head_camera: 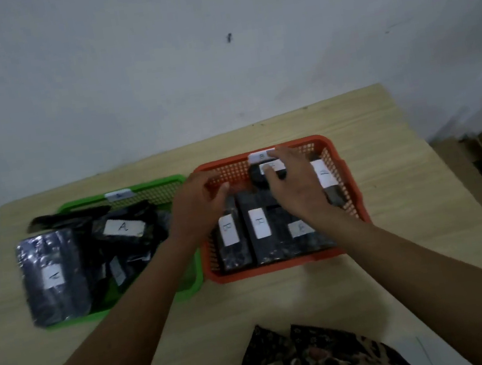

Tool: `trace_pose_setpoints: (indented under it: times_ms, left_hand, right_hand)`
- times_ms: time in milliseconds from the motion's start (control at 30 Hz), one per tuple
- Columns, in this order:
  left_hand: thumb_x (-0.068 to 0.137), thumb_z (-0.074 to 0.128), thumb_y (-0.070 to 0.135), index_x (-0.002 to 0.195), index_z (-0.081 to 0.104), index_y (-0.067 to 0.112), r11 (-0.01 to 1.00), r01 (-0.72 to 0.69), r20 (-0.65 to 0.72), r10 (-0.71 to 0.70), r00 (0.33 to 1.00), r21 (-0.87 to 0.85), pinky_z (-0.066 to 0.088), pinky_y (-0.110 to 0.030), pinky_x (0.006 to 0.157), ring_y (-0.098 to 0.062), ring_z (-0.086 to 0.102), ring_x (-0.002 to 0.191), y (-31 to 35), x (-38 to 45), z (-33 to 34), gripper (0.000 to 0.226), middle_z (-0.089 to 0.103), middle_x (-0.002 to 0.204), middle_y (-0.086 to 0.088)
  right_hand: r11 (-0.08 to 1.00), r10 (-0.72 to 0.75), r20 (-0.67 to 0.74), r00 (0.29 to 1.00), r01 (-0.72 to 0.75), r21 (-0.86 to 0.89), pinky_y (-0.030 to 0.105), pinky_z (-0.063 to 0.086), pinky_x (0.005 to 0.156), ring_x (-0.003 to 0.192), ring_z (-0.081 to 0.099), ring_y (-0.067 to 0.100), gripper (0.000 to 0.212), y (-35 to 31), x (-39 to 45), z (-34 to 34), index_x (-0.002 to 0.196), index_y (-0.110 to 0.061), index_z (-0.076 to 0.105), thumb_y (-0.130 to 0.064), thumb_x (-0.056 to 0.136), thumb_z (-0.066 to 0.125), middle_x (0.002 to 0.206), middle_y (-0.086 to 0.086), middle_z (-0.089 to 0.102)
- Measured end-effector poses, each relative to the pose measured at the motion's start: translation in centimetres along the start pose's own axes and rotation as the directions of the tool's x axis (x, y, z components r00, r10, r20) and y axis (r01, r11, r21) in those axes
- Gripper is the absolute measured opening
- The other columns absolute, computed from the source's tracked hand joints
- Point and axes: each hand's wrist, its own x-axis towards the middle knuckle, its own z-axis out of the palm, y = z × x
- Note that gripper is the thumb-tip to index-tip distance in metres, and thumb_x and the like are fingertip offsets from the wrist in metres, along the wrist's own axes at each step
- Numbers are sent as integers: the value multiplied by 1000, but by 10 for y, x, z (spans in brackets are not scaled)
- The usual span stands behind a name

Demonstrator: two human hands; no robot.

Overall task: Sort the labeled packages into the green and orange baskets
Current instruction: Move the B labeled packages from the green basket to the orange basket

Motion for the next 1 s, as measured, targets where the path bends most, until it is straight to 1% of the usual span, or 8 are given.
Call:
trace_pose_setpoints:
  times_ms: [67, 167, 367, 467, 567, 700, 800, 1000]
  left_hand:
    - [86, 71, 25, 110, 71, 9, 997, 50, -14, -49, 999, 67, 49, -33, 88, -25, 64, 102, -32, -14, -24, 29, 70, 110, -9]
    - [87, 70, 25, 112, 69, 9, 984, 123, -16, -122, 992, 133, 49, -36, 91, -27, 60, 107, -76, -35, -55, 30, 68, 112, -10]
    - [85, 72, 19, 117, 68, 11, 963, 169, 13, -175, 984, 212, 50, -38, 88, -27, 56, 112, -141, -55, -91, 34, 63, 121, -8]
    - [81, 75, 15, 121, 66, 8, 954, 105, 88, -134, 987, 282, 48, -43, 92, -32, 53, 119, -162, -51, -101, 41, 61, 126, -12]
    - [77, 77, 20, 127, 63, 9, 932, -3, 216, -81, 973, 363, 45, -47, 100, -33, 49, 126, -176, -39, -106, 53, 57, 133, -12]
    - [76, 77, 30, 133, 59, 15, 910, -88, 315, -48, 948, 405, 45, -45, 101, -31, 49, 124, -187, -26, -106, 62, 54, 134, -10]
    - [76, 77, 37, 131, 60, 19, 903, -135, 345, -15, 939, 407, 46, -41, 95, -27, 50, 118, -196, -24, -107, 60, 54, 127, -6]
    - [70, 79, 49, 119, 57, 21, 895, -265, 463, 76, 883, 358, 44, -36, 86, -25, 49, 109, -205, -30, -115, 60, 54, 117, -4]
  right_hand:
    - [997, -79, 92, 993, 78, 15, 23, 30, 108, 130, 46, 21, 36, -27, -3, 28, 129, -12, 60, -28, 97, 57, 135, 6, 57]
    - [987, -162, 174, 971, 158, 34, 29, 38, 106, 122, 53, 23, 34, -63, -9, 67, 124, -10, 65, -25, 94, 61, 128, 8, 62]
    - [976, -204, 386, 900, 218, 6, 33, 43, 99, 118, 55, 24, 31, -110, -19, 132, 123, -13, 64, -28, 96, 58, 127, 7, 62]
    - [979, -162, 465, 870, 202, -37, 39, 51, 91, 108, 59, 28, 26, -127, -17, 157, 117, -11, 68, -22, 95, 59, 118, 11, 65]
    - [972, -31, 584, 811, 161, -172, 39, 55, 81, 101, 62, 31, 23, -133, -11, 177, 113, -13, 67, -15, 91, 61, 110, 12, 64]
    - [924, 36, 660, 750, 227, -308, 40, 50, 94, 117, 53, 34, 43, -128, -4, 198, 129, -16, 57, -14, 87, 66, 126, 13, 51]
    - [887, 55, 662, 747, 269, -376, 44, 47, 100, 124, 48, 35, 59, -123, -2, 207, 140, -19, 47, -15, 85, 69, 133, 14, 47]
    - [867, 29, 650, 759, 304, -394, 41, 51, 91, 115, 53, 35, 52, -121, 1, 209, 136, -18, 51, -15, 85, 66, 123, 15, 54]
